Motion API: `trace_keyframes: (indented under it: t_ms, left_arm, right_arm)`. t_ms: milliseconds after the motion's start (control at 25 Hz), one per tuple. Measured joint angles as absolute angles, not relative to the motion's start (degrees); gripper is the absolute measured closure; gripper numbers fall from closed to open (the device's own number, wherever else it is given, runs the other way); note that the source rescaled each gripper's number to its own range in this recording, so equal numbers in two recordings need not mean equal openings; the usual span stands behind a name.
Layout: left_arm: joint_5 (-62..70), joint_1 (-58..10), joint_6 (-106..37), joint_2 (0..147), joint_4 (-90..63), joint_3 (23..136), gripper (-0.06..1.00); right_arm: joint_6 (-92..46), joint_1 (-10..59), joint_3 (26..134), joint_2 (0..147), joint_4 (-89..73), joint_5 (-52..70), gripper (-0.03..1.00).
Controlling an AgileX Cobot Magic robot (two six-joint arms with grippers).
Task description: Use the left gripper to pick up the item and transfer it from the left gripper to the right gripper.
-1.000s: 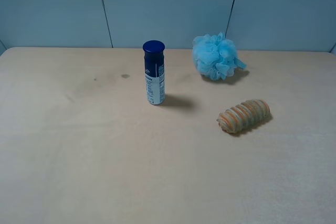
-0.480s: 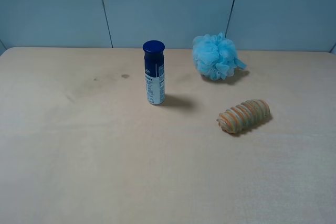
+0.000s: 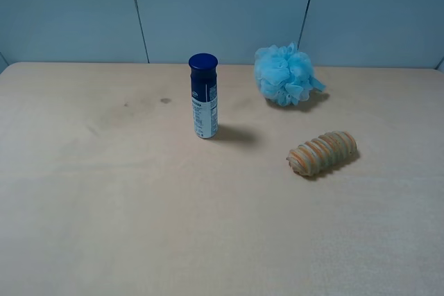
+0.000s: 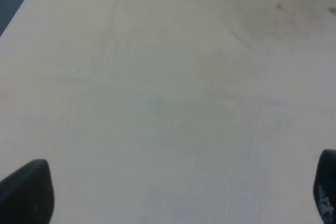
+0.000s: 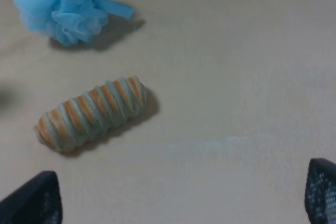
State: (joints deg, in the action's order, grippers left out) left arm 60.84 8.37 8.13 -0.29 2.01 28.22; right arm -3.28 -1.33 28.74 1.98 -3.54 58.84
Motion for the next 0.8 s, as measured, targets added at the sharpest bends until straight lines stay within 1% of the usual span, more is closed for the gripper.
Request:
trace_keyframes:
  t_ms: [240,800]
  left_arm:
    - [60.8,8.4,8.1,-0.3,2.0,28.2,-0.04]
    - [60.8,8.4,8.1,-0.3,2.0,28.2,-0.04]
  right_arm:
    - [-3.3,-1.3,28.6,-0.3,-3.6,58.8,-0.03]
    - [-3.2,-1.3,28.6,-0.4,-4.2,58.8,-0.03]
